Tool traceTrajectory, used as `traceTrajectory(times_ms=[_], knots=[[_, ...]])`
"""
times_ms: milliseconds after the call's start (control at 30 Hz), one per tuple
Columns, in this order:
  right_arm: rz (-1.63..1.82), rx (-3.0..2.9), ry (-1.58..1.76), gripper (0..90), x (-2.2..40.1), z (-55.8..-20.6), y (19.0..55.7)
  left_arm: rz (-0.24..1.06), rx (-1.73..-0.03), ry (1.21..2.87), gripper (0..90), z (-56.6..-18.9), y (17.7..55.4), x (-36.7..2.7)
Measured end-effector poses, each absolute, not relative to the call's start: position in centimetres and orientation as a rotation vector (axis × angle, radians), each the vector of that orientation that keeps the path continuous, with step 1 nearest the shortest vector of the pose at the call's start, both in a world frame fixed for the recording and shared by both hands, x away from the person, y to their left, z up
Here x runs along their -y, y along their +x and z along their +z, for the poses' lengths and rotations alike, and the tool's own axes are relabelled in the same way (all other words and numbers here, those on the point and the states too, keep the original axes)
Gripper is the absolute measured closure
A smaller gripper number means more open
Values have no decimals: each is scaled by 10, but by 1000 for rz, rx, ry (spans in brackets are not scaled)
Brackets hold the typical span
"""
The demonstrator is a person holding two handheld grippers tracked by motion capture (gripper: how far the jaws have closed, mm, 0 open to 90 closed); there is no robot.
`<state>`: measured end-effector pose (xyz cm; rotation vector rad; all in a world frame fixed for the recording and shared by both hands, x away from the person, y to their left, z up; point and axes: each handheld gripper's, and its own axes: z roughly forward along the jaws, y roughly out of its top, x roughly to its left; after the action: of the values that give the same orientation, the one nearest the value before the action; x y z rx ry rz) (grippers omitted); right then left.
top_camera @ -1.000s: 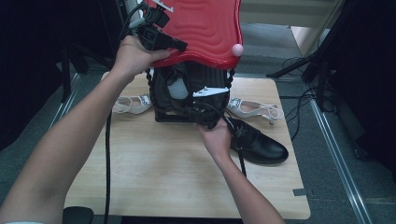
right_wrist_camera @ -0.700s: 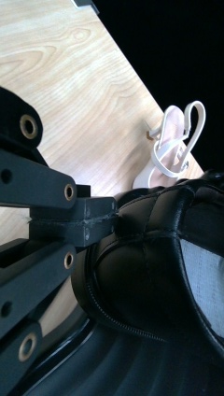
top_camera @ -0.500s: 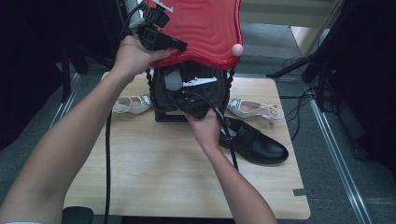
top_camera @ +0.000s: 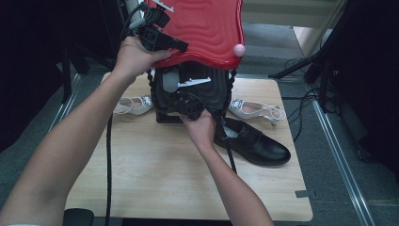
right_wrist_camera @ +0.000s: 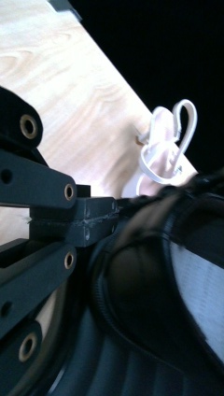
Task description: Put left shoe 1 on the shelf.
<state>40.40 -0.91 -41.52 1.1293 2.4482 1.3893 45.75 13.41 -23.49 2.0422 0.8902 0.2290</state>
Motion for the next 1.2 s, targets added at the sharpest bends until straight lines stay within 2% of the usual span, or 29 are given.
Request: traceTrajectory(times_ms=[233, 333, 400, 433, 467, 533, 767, 1200], knots=[[1399, -2489, 1101, 900, 26, -421, 384, 222, -851, 2047, 844, -226, 451, -133], [1413, -2510, 1092, 900, 34, -421, 376, 226, -853, 2050, 765, -222, 444, -134], [1428, -2514, 1103, 900, 41, -421, 373, 220, -834, 2036, 747, -220, 437, -136], [1443, -2518, 1102, 892, 45, -421, 370, 211, -823, 2026, 729, -220, 434, -138], [1437, -2527, 1088, 837, 52, -422, 367, 214, -813, 2028, 721, -220, 430, -139], [1429, -2528, 1089, 828, 54, -422, 365, 207, -801, 2038, 710, -222, 426, -142], [1392, -2560, 1054, 794, 74, -423, 352, 188, -763, 2073, 629, -238, 404, -148], [1431, -2590, 1067, 742, 117, -430, 339, 120, -752, 2065, 572, -286, 376, -165]])
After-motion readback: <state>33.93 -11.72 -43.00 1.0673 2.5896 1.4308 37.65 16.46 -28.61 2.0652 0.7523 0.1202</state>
